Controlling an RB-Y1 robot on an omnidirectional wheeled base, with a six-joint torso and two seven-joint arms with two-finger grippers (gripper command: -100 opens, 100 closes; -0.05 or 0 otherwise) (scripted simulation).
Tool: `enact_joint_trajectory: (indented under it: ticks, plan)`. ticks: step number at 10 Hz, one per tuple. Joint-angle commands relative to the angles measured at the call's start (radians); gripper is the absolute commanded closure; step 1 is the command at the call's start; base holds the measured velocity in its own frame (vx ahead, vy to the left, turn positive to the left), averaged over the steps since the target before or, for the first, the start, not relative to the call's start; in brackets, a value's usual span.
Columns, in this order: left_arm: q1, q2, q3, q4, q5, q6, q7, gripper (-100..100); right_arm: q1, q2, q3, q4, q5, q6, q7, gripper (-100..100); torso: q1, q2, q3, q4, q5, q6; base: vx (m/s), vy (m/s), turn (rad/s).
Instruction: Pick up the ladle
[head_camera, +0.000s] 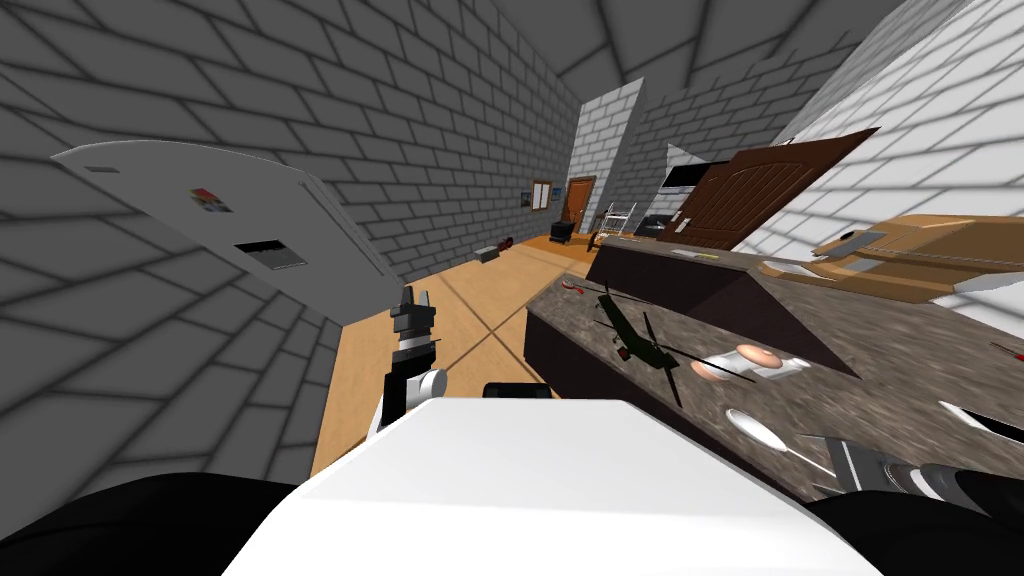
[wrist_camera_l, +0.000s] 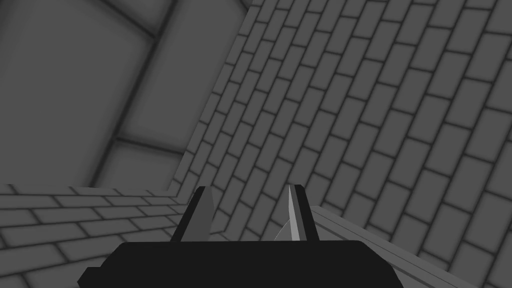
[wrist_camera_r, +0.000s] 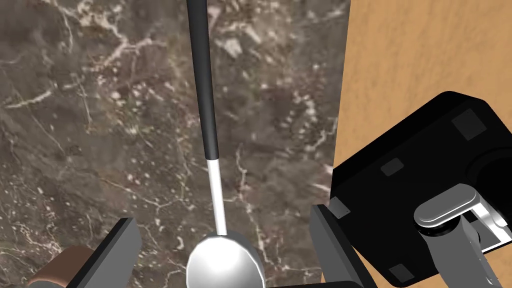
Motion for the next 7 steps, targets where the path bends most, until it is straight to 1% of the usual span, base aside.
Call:
enact_joint_trajectory:
  ticks: [1,3,4,5,7]
  plan:
    - [0.000,0.000,0.000,0.000,0.000,0.000,0.000,0,-0.008,0.028,0.014,0.004,0.007,0.017,0.007,-100,0.000,0.000,0.000,0.000,0.000,0.000,0.014,-0.021,0.082]
    - [0.000,0.000,0.000,0.000,0.000,0.000,0.000,0,-0.018,0.062,0.031,0.009,0.015,0.038,0.015,-100,-0.002,-0.001,0.000,0.000,0.000,0.000,0.024,-0.044,0.086]
    - [0.000,0.000,0.000,0.000,0.000,0.000,0.000,0,-0.013,0.051,0.025,0.006,0.012,0.031,0.011,-100,-0.002,0.000,0.000,0.000,-0.001,0.000,0.005,-0.021,0.009]
    - [0.000,0.000,0.000,0.000,0.000,0.000,0.000,0,-0.013,0.053,0.026,0.006,0.013,0.034,0.013,100,-0.001,0.000,0.000,0.000,0.000,0.000,0.000,0.000,0.000]
    - [0.000,0.000,0.000,0.000,0.000,0.000,0.000,0,-0.013,0.053,0.026,0.006,0.013,0.033,0.013,100,0.000,0.001,0.001,0.000,0.000,0.000,0.000,0.000,0.000]
